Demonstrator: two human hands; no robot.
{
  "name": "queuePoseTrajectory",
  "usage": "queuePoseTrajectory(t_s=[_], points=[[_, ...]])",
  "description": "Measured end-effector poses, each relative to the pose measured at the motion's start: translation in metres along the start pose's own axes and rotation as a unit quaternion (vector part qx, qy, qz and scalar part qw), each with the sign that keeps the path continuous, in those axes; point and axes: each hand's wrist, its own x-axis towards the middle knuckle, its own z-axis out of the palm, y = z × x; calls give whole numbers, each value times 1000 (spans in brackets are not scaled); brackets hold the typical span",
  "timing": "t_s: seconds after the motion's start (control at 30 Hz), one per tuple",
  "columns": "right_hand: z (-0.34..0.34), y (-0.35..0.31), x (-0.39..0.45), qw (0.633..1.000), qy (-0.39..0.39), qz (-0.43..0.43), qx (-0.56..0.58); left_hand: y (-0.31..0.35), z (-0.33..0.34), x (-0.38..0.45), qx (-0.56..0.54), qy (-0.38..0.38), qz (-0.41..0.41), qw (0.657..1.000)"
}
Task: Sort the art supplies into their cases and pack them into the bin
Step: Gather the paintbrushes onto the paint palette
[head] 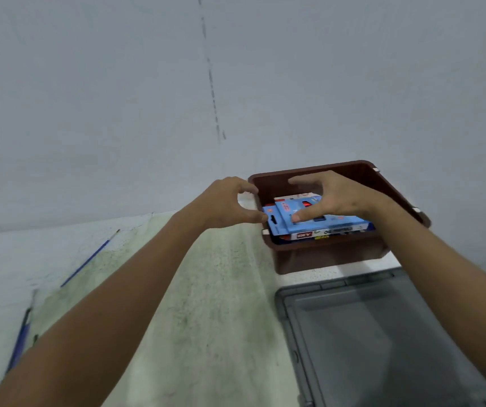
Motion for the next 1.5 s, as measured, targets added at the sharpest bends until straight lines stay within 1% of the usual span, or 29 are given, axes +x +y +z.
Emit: queuePoseTrajectory(t_s=[0.1, 0.23, 0.37, 0.47, 0.57, 0.7, 0.77, 0.83, 0.9, 0.97, 1.1, 1.17, 1.2, 1.23, 1.33, 1.4, 1.5], points=[[39, -46, 19, 998, -17, -41, 48, -42, -23, -37, -21, 15, -46, 999], [115, -110, 53, 993, -64, -89, 53, -114, -57, -109, -44, 49, -128, 990], [208, -179, 82, 982, -128, -127, 63, -190, -91, -199, -54, 99, -217, 970], [283, -233, 99, 970, -175, -154, 71, -247, -115, -272, -33, 120, -296, 947], [357, -285, 114, 960, -209, -173, 68, -302, -131, -349, -23, 146, -394, 907], [447, -341, 132, 954, -242, -171, 47, -367, -141, -439, -30, 189, -515, 835], [485, -357, 143, 960, -234, -151, 30, -396, -143, -471, -64, 203, -564, 798], [515, -368, 150, 967, -227, -115, 14, -419, -141, -490, -131, 230, -595, 759], [537, -374, 152, 971, -222, -84, 14, -435, -140, -496, -203, 262, -587, 738], [551, -379, 153, 975, -209, -74, 26, -442, -140, -494, -254, 284, -561, 735], [562, -384, 155, 977, -190, -74, 53, -442, -141, -485, -316, 315, -527, 724], [558, -378, 156, 979, -170, -68, 94, -440, -140, -483, -348, 331, -507, 716], [553, -374, 157, 976, -162, -60, 134, -436, -140, -481, -363, 335, -494, 716], [546, -369, 158, 969, -158, -46, 187, -430, -141, -479, -374, 335, -478, 721], [513, -353, 157, 925, -159, -2, 344, -410, -149, -460, -385, 314, -435, 751], [482, -339, 154, 906, -148, 14, 396, -397, -155, -440, -389, 301, -418, 764], [426, -308, 147, 901, -118, 32, 416, -378, -160, -406, -391, 295, -384, 783]])
